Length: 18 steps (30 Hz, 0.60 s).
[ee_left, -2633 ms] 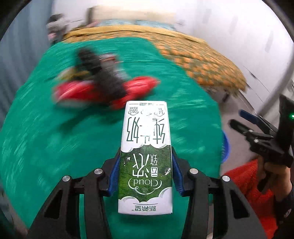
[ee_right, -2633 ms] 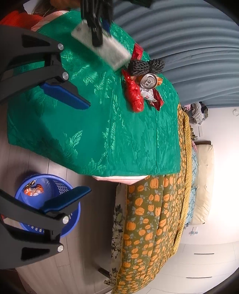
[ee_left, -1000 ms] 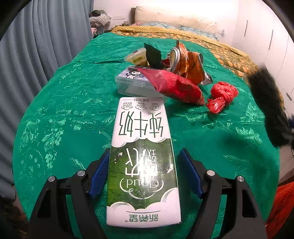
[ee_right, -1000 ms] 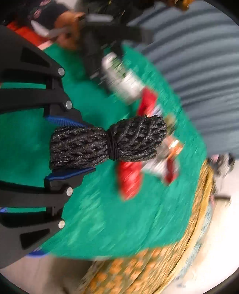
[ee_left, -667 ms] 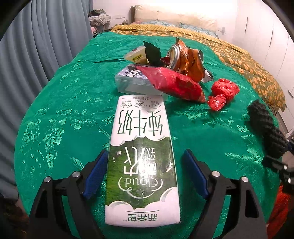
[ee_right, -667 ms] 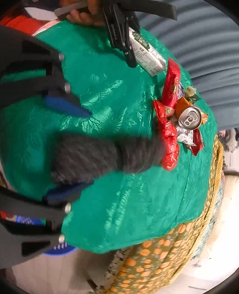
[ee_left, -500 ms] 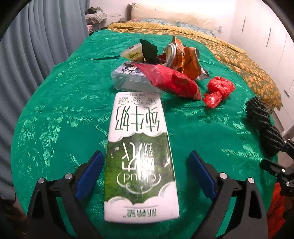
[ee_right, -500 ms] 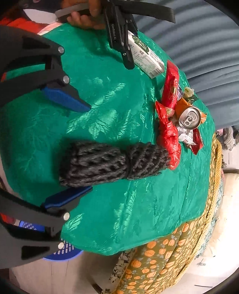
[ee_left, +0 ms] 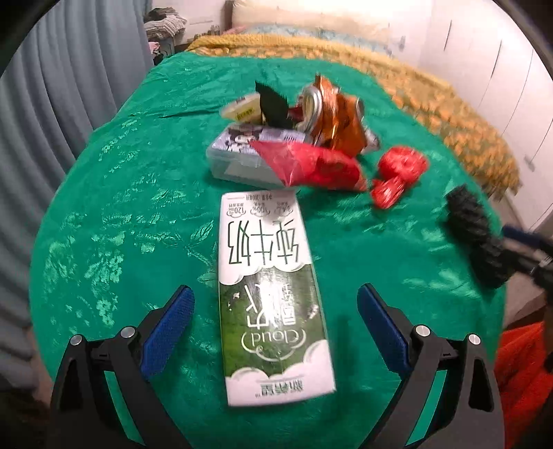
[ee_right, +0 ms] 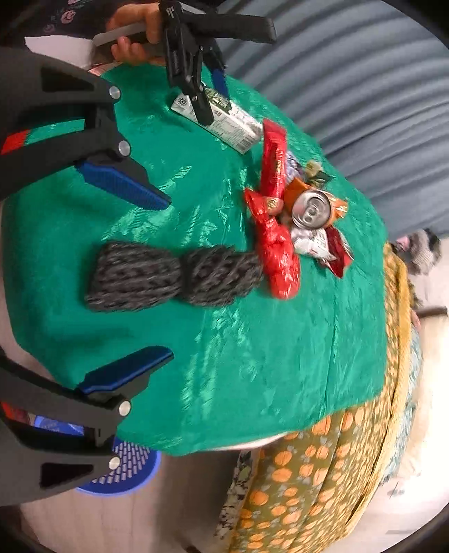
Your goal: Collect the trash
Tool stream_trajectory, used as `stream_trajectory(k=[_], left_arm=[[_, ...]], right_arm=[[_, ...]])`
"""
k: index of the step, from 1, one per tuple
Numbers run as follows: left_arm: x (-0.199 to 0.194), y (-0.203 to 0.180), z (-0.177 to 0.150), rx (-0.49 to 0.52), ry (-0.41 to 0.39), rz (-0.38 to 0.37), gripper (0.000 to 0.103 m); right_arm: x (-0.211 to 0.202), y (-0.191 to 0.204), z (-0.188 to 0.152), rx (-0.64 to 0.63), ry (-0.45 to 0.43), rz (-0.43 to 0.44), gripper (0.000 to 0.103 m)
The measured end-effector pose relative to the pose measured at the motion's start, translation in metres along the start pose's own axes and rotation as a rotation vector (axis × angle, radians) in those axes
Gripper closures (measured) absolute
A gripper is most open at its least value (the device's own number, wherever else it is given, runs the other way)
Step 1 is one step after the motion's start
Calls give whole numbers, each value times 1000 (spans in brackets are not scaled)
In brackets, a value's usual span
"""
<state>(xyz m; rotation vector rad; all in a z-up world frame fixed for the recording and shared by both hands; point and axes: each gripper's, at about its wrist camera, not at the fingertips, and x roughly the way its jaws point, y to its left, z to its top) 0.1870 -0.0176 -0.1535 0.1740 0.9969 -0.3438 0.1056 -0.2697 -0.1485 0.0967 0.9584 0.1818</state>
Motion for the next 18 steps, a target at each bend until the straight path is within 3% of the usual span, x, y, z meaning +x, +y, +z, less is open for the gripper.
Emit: stream_trajectory(k=[4, 6, 8, 12, 18], left_arm=[[3, 2, 0, 4, 30, 22, 21], [2, 7, 0, -12, 35, 17, 32], [2, 12, 1, -21, 46, -3, 55], [-8, 15, -6, -36, 22, -1, 56], [-37, 8, -29, -90, -15, -102, 56]], right_arm=[[22, 3, 12, -18, 72, -11, 27], [28, 4, 13, -26, 97, -7, 51], [27, 4, 12, -19, 85, 0, 66], [8, 5, 8, -1, 17, 20, 68], [-20, -11, -7, 22, -40, 37, 68]])
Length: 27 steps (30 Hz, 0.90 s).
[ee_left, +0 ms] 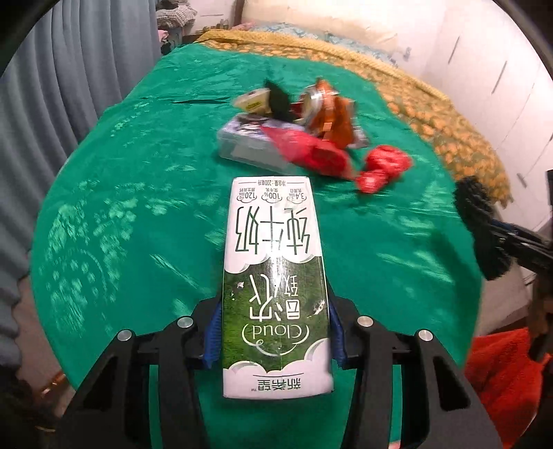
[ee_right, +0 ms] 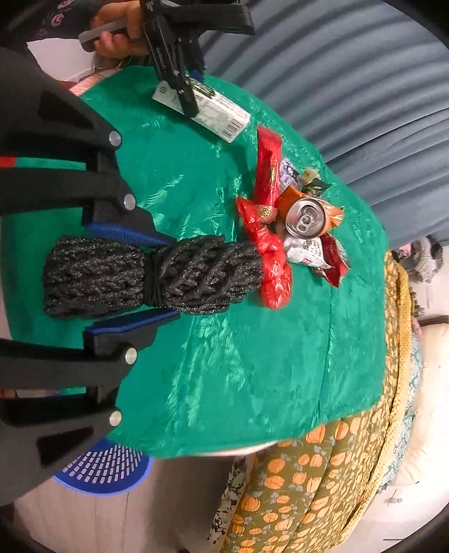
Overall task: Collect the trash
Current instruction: 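Carry carton and rope to the blue wastebasket and open both tools to drop them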
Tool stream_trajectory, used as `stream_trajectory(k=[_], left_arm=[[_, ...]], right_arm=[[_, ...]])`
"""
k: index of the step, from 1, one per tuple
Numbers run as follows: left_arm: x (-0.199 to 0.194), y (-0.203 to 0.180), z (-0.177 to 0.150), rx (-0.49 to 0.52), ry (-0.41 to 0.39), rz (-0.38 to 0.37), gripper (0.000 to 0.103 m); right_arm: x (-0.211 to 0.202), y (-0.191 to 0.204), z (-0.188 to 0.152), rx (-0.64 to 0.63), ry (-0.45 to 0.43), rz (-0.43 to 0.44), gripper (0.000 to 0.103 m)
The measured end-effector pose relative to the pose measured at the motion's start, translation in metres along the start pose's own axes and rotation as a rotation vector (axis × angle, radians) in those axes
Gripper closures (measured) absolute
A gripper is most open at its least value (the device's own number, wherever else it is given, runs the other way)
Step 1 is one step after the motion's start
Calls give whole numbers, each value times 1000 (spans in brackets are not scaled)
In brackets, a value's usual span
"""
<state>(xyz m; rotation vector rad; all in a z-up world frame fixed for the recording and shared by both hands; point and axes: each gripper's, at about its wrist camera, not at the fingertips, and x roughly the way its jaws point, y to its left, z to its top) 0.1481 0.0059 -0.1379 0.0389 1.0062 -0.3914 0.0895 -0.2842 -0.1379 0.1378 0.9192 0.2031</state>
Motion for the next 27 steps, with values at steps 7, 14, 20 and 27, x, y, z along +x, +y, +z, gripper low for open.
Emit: stream_trajectory(k=[7, 14, 20, 27], left_arm=[[-17, -73, 8, 72, -28, -138, 56], [-3, -193, 37, 223, -11, -296, 55], [48, -291, 43, 304, 57, -362, 55], [127, -367, 31, 332, 163, -386, 55]], right_arm=[[-33, -72, -14, 122, -67, -69, 68], [-65, -158, -20, 219, -91, -194, 68], [-61, -214, -38, 287, -61, -244, 68], [-43, -270, -73, 406, -29, -233, 67]])
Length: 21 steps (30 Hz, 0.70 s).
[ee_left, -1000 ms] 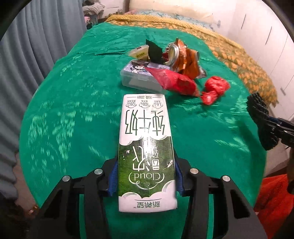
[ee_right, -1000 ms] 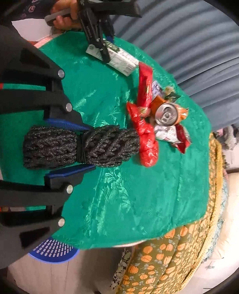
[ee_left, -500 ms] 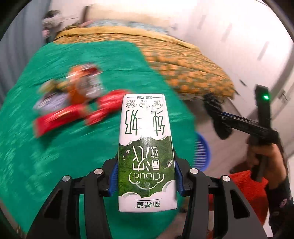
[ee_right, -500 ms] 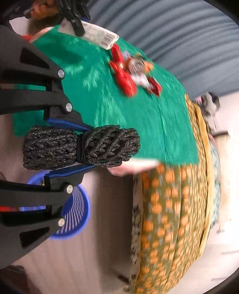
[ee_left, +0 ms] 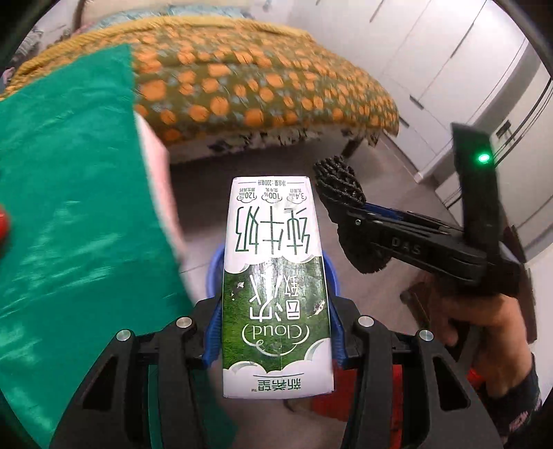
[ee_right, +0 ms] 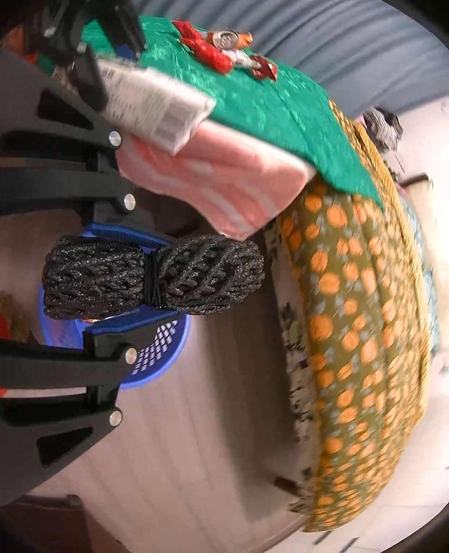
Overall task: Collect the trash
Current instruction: 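Carry carton and rope to the blue wastebasket and open both tools to drop them, then move the left tool back to the cloth toward the red wrapper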
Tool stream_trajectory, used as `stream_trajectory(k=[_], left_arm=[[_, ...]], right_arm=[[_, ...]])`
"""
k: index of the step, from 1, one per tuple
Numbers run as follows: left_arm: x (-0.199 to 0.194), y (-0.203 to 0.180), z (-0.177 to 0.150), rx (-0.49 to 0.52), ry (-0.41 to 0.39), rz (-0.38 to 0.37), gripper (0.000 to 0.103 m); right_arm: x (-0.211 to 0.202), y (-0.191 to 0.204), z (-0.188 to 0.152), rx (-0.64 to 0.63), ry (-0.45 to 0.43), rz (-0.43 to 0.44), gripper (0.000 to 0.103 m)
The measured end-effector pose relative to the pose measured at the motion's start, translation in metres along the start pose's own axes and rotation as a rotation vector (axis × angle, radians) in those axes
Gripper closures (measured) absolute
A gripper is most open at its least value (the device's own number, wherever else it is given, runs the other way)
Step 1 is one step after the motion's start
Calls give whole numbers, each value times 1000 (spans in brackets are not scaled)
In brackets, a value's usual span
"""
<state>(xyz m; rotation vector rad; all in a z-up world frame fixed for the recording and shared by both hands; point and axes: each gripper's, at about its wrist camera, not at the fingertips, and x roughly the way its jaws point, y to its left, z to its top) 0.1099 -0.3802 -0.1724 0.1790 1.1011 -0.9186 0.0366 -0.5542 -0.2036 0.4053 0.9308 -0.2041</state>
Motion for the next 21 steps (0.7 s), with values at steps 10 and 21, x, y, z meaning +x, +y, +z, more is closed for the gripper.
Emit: stream_trajectory(k=[10, 21], left_arm=[[79, -12, 8, 17, 66, 21, 54], [82, -23, 9, 68, 9, 39, 23]], right_arm=[[25, -33, 4, 69, 34, 20, 67], [12, -51, 7, 130, -28, -35, 30]])
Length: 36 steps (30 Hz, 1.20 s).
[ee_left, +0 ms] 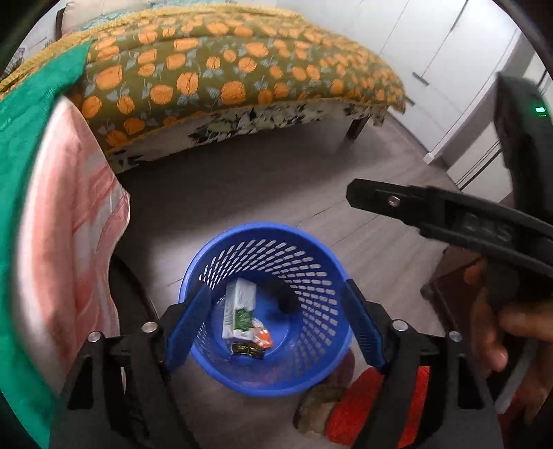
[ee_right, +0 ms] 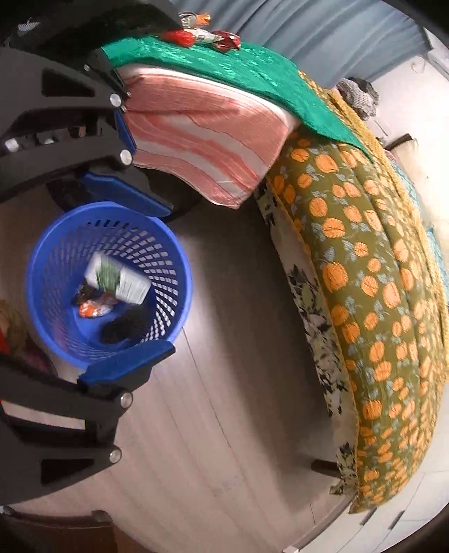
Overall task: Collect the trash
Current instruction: 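Move the left tool back to the cloth toward the red wrapper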
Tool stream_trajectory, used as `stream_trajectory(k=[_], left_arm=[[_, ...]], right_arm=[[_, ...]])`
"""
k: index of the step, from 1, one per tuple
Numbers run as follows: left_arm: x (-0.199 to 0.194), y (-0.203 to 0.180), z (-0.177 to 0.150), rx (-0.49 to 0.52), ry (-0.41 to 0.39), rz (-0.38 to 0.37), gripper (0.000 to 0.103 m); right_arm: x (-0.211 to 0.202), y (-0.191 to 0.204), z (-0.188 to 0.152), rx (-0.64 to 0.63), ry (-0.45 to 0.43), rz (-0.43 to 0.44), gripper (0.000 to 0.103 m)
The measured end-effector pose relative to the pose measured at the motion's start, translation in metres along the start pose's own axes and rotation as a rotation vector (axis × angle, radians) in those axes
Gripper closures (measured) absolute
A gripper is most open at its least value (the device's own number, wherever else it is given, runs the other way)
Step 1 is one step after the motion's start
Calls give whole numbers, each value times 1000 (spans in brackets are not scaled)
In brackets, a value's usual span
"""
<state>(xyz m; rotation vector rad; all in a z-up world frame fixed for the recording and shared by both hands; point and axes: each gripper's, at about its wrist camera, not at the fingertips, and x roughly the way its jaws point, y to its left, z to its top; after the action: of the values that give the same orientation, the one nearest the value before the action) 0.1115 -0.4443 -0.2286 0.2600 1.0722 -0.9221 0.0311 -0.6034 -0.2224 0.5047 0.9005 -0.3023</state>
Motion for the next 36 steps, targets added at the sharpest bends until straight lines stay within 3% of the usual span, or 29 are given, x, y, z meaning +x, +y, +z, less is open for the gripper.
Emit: stream_trajectory(k=[6, 10, 13, 16, 18, 21, 25, 28, 33, 36], left_arm=[[-69, -5, -18, 32, -116, -13, 12], [-117, 13, -45, 1, -180, -11, 6], [-145, 35, -69, -23, -212, 40, 5], [-168, 57, -90, -37, -220, 136, 5], [-181, 68, -105, -12, -223, 212, 5], [-199, 88, -128, 13, -221, 225, 5], [-223, 130, -150, -57, -231, 188, 5], [-242, 166, -161, -99, -247, 222, 5], [-272, 232, -147, -120, -282, 347, 6], [-281, 274, -130, -112, -263, 396, 5]], right_arm=[[-28, 24, 0, -71, -119, -72, 23], [-50, 63, -7, -157, -224, -75, 20], [-62, 95, -14, -238, -289, -77, 19], [-69, 135, -24, -320, -340, -56, 18], [-70, 158, -29, -347, -344, -27, 18], [-70, 196, -47, -373, -332, 30, 17], [-63, 240, -78, -423, -275, 92, 17], [-53, 271, -102, -479, -229, 131, 17], [-38, 307, -130, -574, -181, 170, 17], [-30, 314, -137, -603, -170, 173, 17]])
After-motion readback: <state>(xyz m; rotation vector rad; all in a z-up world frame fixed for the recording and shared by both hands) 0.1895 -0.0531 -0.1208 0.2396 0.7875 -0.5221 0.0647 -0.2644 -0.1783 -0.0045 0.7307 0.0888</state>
